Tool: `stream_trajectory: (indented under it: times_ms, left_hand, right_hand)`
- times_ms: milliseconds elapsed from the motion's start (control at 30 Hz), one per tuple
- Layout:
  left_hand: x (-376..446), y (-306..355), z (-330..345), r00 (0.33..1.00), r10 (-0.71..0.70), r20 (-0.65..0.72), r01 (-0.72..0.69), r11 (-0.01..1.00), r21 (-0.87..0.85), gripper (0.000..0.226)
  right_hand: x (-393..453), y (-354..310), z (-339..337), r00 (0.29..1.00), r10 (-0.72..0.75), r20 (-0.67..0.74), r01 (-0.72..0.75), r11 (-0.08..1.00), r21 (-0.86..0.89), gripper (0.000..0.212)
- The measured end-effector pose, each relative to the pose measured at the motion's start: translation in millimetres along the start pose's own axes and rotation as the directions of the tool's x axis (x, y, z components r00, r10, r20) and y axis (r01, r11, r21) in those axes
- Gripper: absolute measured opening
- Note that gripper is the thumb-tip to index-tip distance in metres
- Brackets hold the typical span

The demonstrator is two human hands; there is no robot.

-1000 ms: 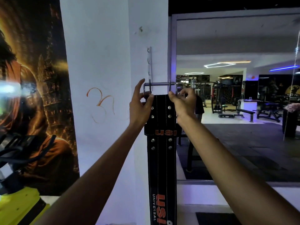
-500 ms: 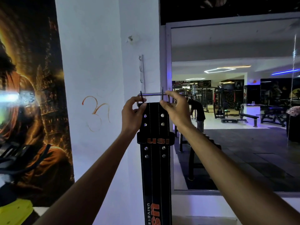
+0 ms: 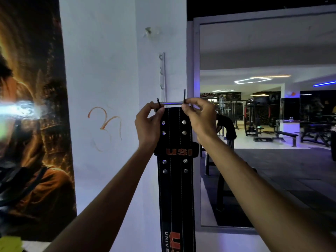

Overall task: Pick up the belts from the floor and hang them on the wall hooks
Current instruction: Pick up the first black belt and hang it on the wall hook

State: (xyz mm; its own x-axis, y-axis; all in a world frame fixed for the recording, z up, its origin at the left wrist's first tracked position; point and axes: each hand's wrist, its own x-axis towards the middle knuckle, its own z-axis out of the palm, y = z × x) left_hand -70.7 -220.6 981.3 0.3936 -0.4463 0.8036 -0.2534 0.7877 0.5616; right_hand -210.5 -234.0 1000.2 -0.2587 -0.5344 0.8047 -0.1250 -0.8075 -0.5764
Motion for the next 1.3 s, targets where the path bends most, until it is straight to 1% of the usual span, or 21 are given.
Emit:
stream_trajectory:
  times_ms: [67,133,367,600,700,833,1033,1133,1300]
  left_hand:
    - [16.1,-16.0,-0.1,1.0,-0.028,0.006,0.028,0.999,-0.022,0.009]
    - [21.1,-17.3,1.9,0.999,-0.02,0.034,0.021,0.999,-0.047,0.008]
    - [80.8,-84.7,15.3,0.998,-0.044,0.053,0.051,0.989,-0.14,0.009]
    - [116.3,-135.1,24.4,0.983,-0.177,0.047,0.184,0.944,-0.273,0.004]
    - [130.5,-148.8,27.4,0.976,-0.214,0.034,0.215,0.937,-0.276,0.008]
    - [148.1,-162.7,34.4,0.979,-0.203,0.036,0.204,0.936,-0.285,0.013]
    - [173.1,-182.0,51.8,0.986,-0.165,0.029,0.167,0.954,-0.249,0.011]
    - [183.4,-195.7,60.2,0.986,-0.164,0.019,0.164,0.961,-0.222,0.006]
    - [184.9,-218.1,67.8,0.989,-0.145,-0.028,0.139,0.978,-0.154,0.021]
  right_hand:
    - [11.6,8.3,12.0,0.997,0.073,-0.022,-0.071,0.995,0.076,0.012]
    - [18.6,12.5,12.8,0.995,0.101,-0.016,-0.099,0.988,0.118,0.014]
    - [60.3,72.4,64.7,0.996,0.072,-0.052,-0.062,0.984,0.169,0.017]
    - [83.0,119.2,98.7,0.997,0.071,-0.043,-0.06,0.973,0.225,0.013]
    - [95.4,137.8,112.9,0.998,0.054,-0.035,-0.045,0.973,0.224,0.015]
    - [116.1,157.8,127.3,0.999,0.016,-0.049,-0.005,0.979,0.205,0.017]
    - [146.2,178.9,138.2,0.998,-0.007,-0.069,0.021,0.978,0.206,0.015]
    - [154.4,186.2,139.7,0.997,0.011,-0.072,0.005,0.976,0.217,0.015]
    - [157.1,201.1,142.4,0.997,0.063,-0.054,-0.05,0.977,0.207,0.02]
